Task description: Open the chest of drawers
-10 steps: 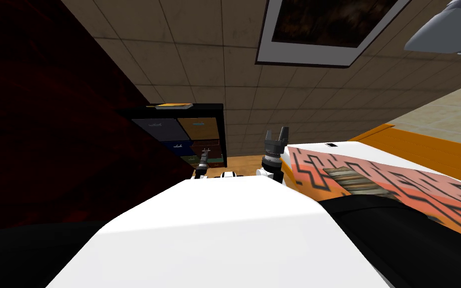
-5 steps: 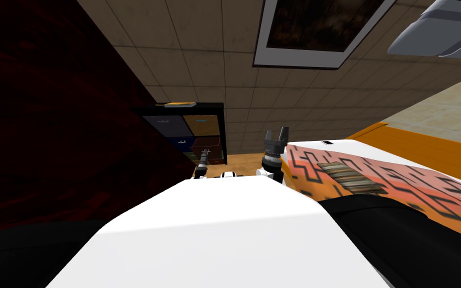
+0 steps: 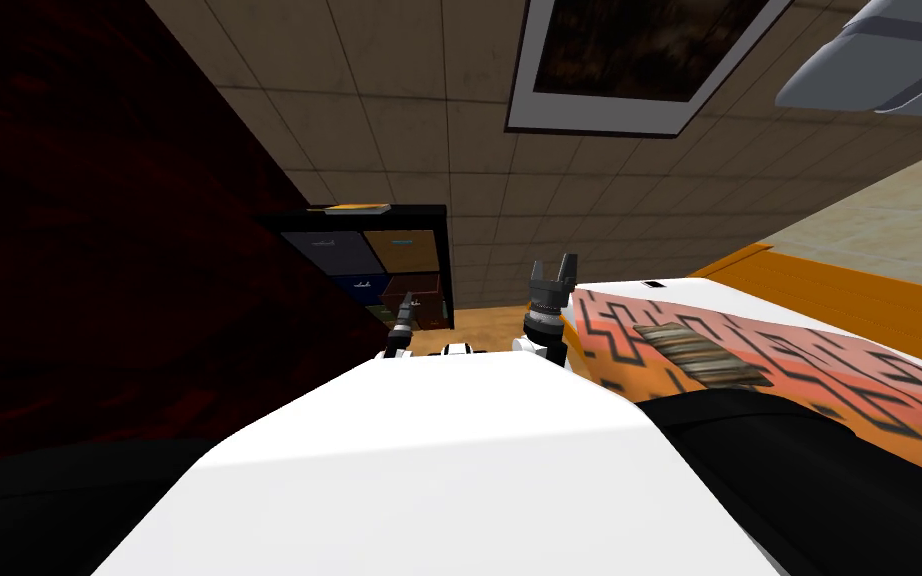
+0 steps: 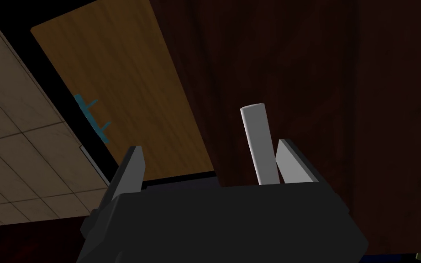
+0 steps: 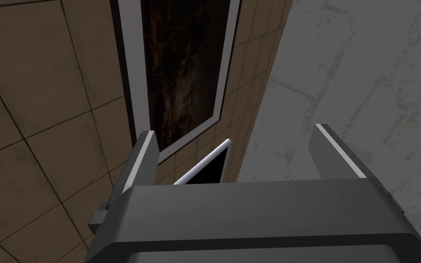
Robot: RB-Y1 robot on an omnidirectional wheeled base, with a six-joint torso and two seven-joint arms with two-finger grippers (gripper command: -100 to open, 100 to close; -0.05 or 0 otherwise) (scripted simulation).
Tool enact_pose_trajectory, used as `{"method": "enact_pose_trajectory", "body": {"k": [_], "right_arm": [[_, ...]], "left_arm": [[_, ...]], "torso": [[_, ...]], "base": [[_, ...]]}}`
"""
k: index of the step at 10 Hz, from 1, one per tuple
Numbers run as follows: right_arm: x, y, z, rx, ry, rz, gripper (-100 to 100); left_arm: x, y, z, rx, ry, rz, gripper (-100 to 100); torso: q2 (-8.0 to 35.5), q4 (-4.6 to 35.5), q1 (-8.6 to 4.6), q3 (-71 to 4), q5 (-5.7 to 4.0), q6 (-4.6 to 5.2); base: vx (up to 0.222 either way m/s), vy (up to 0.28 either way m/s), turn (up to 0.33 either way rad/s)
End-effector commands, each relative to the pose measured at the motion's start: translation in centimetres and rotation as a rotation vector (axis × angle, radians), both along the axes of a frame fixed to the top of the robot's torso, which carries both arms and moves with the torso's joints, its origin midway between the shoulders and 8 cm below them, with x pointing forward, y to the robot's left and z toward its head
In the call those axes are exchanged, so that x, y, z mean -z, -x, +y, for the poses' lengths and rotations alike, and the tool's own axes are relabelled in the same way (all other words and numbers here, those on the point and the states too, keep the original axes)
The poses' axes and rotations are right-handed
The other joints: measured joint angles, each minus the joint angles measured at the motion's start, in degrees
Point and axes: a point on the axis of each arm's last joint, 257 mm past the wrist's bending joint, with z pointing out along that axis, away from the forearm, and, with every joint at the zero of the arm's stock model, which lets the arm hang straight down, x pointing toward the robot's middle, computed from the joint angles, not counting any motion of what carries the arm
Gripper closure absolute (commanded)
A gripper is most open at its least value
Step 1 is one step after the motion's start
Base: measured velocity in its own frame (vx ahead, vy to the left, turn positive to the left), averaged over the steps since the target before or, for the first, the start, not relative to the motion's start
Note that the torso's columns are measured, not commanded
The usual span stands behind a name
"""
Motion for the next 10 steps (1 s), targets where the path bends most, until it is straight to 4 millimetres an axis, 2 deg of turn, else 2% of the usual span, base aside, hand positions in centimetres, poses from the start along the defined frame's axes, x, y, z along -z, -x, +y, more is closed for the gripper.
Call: {"method": "enact_pose_trajectory", "body": {"k": [1, 3, 4, 5, 10], "right_arm": [[0.0, 0.0, 0.0, 0.0, 0.0, 0.0, 0], [0.0, 0.0, 0.0, 0.0, 0.0, 0.0, 0], [0.0, 0.0, 0.0, 0.0, 0.0, 0.0, 0], [0.0, 0.0, 0.0, 0.0, 0.0, 0.0, 0], [0.0, 0.0, 0.0, 0.0, 0.0, 0.0, 0]], "left_arm": [[-1.4, -0.1, 0.1, -0.004, 0.001, 0.002, -100], [-2.0, -0.1, 0.1, -0.005, 0.002, 0.002, -100], [-0.9, -0.1, 0.1, -0.007, 0.003, 0.027, -100], [-0.7, 0.0, 0.1, -0.008, 0.003, 0.033, 0], [-0.1, 0.1, 0.2, -0.011, 0.004, 0.051, 0]], "torso": [[0.1, 0.1, -0.02, 0.0, -0.05, -0.02], [0.3, 0.3, -0.15, 0.1, -0.19, -0.01], [0.3, 0.4, -0.19, 0.1, -0.25, -0.06], [0.3, 0.3, -0.16, 0.1, -0.17, -0.05], [-0.1, 0.0, -0.01, 0.0, -0.02, 0.0]], "base": [[-0.014, 0.0, -0.017], [-0.009, 0.002, -0.013], [0.0, 0.0, 0.0], [0.0, 0.0, 0.0], [0.0, 0.0, 0.0]]}}
